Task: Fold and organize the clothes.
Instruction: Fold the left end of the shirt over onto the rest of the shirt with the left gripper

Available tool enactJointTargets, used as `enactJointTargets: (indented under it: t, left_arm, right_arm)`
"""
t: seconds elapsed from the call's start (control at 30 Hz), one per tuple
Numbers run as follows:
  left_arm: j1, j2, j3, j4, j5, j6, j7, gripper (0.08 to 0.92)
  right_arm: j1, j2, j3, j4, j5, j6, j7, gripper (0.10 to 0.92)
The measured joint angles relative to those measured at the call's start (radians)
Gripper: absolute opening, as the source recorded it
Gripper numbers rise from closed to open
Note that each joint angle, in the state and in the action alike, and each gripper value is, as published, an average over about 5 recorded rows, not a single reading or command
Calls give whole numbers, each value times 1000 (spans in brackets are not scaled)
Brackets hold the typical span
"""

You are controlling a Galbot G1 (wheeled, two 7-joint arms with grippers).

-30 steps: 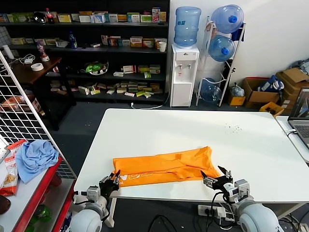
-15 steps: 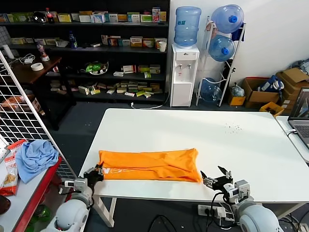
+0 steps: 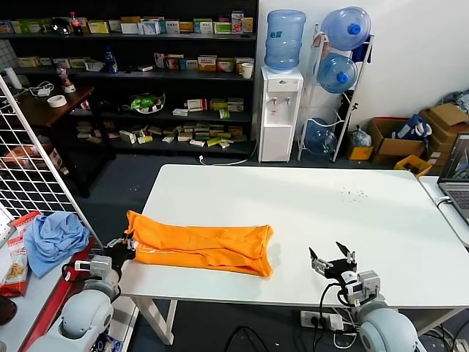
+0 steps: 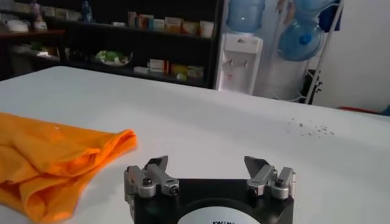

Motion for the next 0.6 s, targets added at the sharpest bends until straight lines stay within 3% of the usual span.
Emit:
enactJointTargets:
  t: [0.27, 0.6]
  left_arm:
    - [0, -43, 115, -102, -24, 16, -27, 132]
    - [-56, -137, 294, -108, -23, 15, -46, 132]
  right_arm:
    - [15, 16, 9, -29, -15, 57, 30, 823]
    - [23, 41, 12, -57, -27, 92, 47, 823]
